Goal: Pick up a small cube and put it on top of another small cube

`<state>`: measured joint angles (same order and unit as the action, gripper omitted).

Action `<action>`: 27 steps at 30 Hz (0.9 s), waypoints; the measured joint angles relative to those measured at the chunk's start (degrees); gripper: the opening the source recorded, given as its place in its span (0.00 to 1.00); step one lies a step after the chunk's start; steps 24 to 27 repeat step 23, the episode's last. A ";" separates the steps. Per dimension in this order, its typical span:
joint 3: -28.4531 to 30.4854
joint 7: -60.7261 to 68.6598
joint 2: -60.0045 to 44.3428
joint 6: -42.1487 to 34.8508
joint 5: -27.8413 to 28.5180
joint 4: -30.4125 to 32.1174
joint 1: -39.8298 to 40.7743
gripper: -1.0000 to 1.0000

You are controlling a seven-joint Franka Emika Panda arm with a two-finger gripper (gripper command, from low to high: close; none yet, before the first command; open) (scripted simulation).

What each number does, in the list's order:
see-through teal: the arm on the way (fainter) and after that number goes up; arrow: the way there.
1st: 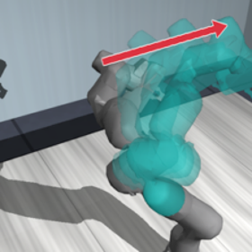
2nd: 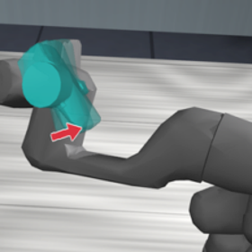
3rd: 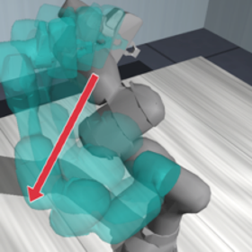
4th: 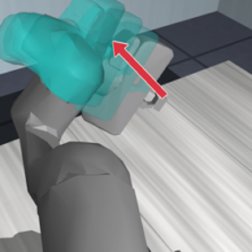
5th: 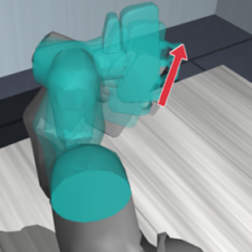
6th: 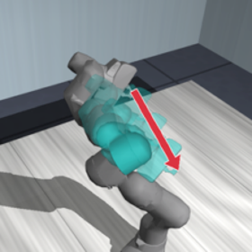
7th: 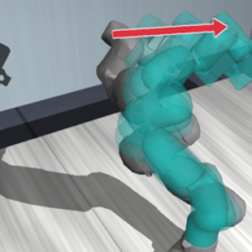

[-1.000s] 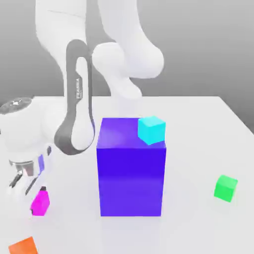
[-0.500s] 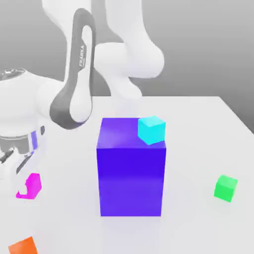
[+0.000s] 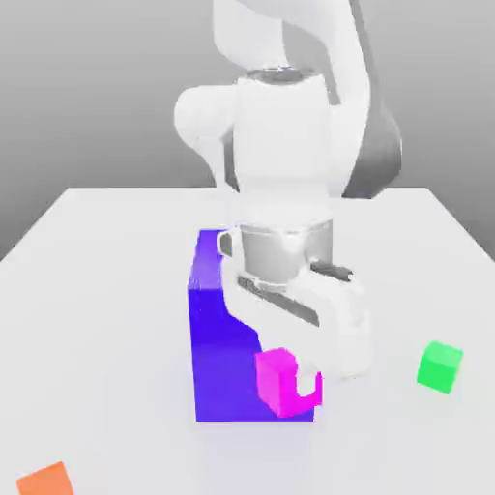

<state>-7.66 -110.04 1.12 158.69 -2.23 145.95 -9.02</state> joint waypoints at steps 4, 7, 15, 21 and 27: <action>-3.43 -4.98 1.07 -1.73 1.62 1.51 -7.81 0.00; -5.72 -7.99 1.32 -3.09 1.99 2.96 -12.24 0.00; -9.30 -14.48 -0.92 -5.09 2.39 7.09 -19.62 0.00; -5.99 -20.02 -10.58 3.27 9.58 6.80 -21.05 1.00; -5.99 -20.02 -10.58 3.27 9.58 6.80 -21.05 1.00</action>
